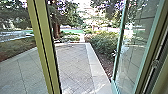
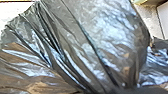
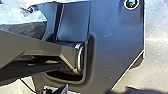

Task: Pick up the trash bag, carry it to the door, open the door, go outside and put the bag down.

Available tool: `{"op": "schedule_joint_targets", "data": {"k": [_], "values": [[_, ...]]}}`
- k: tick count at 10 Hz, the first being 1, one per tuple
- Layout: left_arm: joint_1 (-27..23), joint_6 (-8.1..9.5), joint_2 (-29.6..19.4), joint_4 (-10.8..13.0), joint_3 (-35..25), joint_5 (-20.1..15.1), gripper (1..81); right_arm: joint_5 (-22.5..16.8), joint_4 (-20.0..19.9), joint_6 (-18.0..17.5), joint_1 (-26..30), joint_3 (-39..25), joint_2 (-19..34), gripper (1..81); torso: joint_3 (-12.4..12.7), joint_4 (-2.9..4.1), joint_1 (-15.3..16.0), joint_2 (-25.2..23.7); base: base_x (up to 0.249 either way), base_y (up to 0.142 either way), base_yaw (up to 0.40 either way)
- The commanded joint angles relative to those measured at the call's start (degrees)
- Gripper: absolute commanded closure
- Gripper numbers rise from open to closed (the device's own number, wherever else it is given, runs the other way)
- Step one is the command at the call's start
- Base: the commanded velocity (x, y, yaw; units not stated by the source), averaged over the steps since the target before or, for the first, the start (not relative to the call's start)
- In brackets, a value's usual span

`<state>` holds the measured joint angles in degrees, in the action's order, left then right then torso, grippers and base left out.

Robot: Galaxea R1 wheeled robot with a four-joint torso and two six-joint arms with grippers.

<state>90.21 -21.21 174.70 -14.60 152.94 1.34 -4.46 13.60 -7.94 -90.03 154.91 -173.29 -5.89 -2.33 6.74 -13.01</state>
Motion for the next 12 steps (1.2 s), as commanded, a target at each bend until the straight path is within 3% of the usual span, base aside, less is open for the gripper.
{"op": "schedule_joint_targets", "data": {"k": [1, 12], "values": [[-2.45, -0.59, 0.39, 0.63, -0.54, -3.8, 81.1, -3.27, 0.02, 0.11, 2.35, -0.14, -0.06, 1.0, 0.0, 0.0, 0.0, 0.0, 0.0, -0.113, 0.0], [-2.45, -0.67, 0.39, 0.72, -0.54, -3.8, 81.1, -3.27, 0.11, 0.11, 2.35, -0.4, -0.15, 1.0, 0.0, 0.0, 0.0, 0.0, 0.0, -0.109, 0.0]]}}
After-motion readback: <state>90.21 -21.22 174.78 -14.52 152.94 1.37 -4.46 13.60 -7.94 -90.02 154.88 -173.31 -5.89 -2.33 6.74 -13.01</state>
